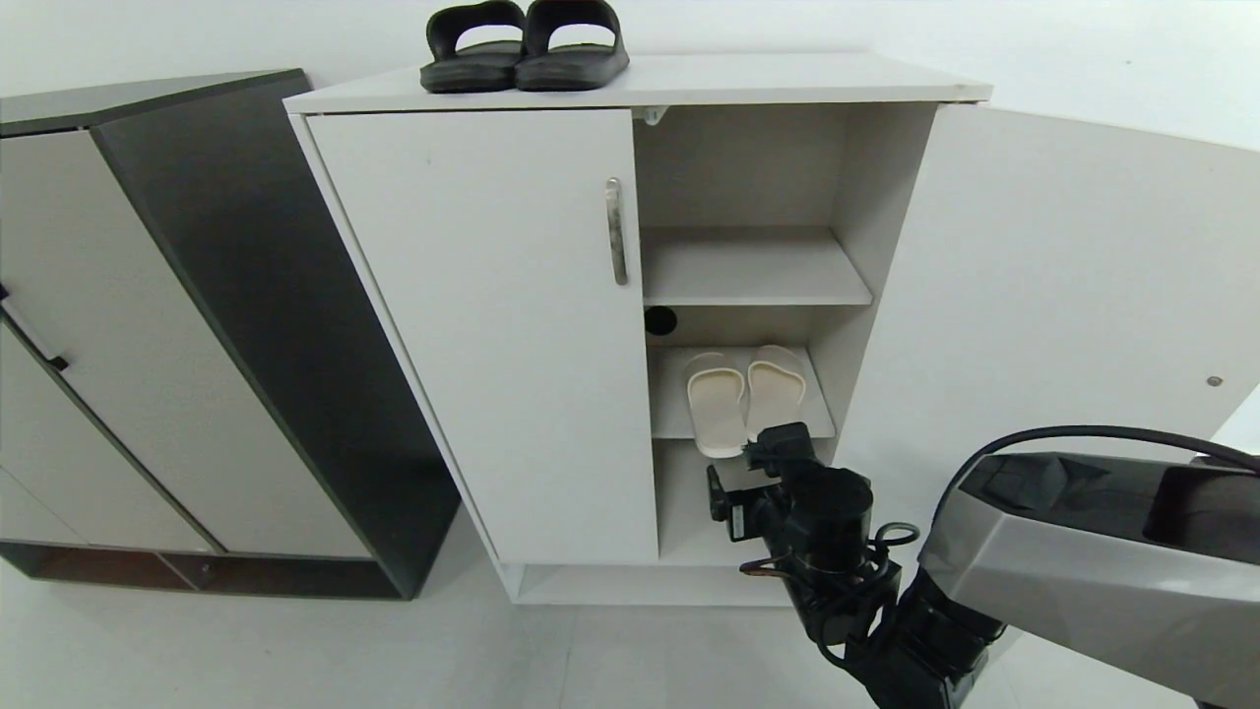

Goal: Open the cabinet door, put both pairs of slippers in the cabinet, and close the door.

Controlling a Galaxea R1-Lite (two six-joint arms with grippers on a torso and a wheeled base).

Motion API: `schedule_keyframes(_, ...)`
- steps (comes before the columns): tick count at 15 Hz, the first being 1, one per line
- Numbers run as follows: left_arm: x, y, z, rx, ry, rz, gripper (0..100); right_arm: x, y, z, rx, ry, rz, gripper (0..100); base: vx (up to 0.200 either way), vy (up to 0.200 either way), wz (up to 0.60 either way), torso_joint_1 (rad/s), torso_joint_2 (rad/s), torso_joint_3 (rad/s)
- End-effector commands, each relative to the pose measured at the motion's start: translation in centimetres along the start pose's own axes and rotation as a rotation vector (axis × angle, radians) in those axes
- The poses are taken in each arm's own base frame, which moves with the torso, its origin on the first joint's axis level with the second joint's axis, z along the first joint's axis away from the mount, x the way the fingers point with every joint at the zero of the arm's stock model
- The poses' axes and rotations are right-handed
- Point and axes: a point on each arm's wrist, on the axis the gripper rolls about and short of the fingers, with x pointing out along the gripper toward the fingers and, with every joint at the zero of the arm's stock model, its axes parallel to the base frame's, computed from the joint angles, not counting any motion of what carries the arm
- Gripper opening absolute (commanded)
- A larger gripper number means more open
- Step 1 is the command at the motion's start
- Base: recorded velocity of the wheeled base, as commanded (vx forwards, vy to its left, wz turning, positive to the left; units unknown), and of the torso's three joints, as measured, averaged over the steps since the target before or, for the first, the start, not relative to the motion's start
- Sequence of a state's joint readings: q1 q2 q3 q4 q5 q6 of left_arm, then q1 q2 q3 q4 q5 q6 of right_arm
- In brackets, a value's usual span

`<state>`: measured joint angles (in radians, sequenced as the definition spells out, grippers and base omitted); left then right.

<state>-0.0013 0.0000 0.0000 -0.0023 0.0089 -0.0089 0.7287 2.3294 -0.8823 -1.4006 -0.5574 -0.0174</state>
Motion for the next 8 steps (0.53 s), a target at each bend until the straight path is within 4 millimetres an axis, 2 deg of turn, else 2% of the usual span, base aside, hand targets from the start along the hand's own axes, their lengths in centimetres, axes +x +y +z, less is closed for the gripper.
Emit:
schedule_keyframes(1, 0.01, 0.00, 0.00, 0.000, 0.002, 0.000, 0, -0.04, -0.03, -0.07, -0.005, 0.001, 0.001, 100, 0.000, 0.000, 0.00, 0.000, 0.00, 0.000)
schedule_keyframes(6, 0.01, -0.01, 0.00, -0.002, 0.002, -0.003, 0, -0.09, -0.06, -0.10, -0.006, -0.004, -0.001, 100, 0.000, 0.000, 0.00, 0.000, 0.00, 0.000)
schedule_keyframes(8, 0.01, -0.01, 0.00, -0.002, 0.002, -0.003, 0, -0.07, -0.04, -0.27, -0.012, -0.002, 0.000, 100, 0.000, 0.000, 0.00, 0.005, 0.00, 0.090)
